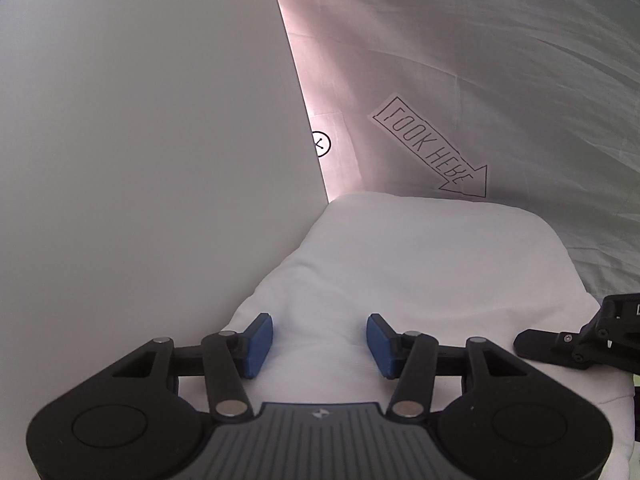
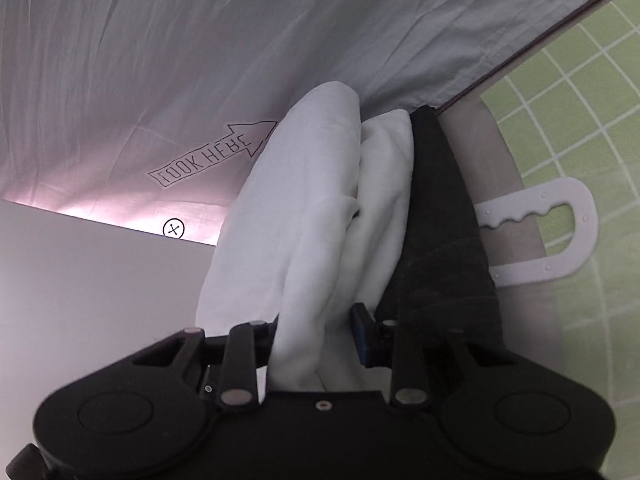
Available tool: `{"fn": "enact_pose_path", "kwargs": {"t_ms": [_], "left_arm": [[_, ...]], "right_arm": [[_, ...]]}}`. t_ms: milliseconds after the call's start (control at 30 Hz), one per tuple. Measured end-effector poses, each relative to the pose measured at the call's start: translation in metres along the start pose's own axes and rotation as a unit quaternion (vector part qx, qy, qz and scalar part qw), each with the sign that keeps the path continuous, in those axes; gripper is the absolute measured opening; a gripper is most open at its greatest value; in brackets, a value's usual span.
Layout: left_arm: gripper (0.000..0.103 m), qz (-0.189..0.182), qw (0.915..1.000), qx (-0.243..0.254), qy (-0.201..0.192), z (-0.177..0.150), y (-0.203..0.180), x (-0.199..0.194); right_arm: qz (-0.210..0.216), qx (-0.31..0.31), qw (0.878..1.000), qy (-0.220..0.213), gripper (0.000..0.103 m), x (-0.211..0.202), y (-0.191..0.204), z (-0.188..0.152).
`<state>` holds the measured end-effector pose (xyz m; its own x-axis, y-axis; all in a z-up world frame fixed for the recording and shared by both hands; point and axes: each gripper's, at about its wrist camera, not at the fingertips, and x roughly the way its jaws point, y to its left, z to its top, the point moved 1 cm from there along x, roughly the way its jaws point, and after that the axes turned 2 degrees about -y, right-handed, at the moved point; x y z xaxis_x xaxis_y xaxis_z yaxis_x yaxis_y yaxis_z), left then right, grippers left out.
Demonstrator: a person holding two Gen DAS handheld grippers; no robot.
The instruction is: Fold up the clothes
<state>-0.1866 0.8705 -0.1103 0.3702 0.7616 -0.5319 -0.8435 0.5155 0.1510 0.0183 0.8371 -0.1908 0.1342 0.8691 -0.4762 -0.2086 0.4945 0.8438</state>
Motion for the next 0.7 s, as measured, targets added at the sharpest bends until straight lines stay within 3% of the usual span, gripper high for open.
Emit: {"fn": "enact_pose_path", "kwargs": {"t_ms": [167,433,500,633,700], "left_arm": [[0.059,0.026,0.9995,-0.006,-0.019,-0.009,0.0,-0.01],[0.071,0.028,0.9989,-0.032,-0.02,-0.025,-0.015,-0.085],[0.082,0.023,0.9983,-0.051,-0.019,-0.031,-0.021,-0.11],[0.087,0.018,0.9963,-0.082,-0.015,-0.047,-0.035,-0.167],[0.087,0.012,0.9958,-0.09,-0.009,-0.057,-0.042,-0.198]], "right_arm": [[-0.003,0.0,1.0,0.014,0.034,-0.008,0.001,0.008],[-0.039,-0.125,0.991,0.034,0.037,-0.059,0.019,0.003],[-0.05,-0.167,0.984,0.036,0.042,-0.082,0.024,0.0],[-0.079,-0.271,0.959,0.03,0.046,-0.136,0.032,-0.014],[-0.087,-0.311,0.946,0.025,0.061,-0.169,0.032,-0.021]]}}
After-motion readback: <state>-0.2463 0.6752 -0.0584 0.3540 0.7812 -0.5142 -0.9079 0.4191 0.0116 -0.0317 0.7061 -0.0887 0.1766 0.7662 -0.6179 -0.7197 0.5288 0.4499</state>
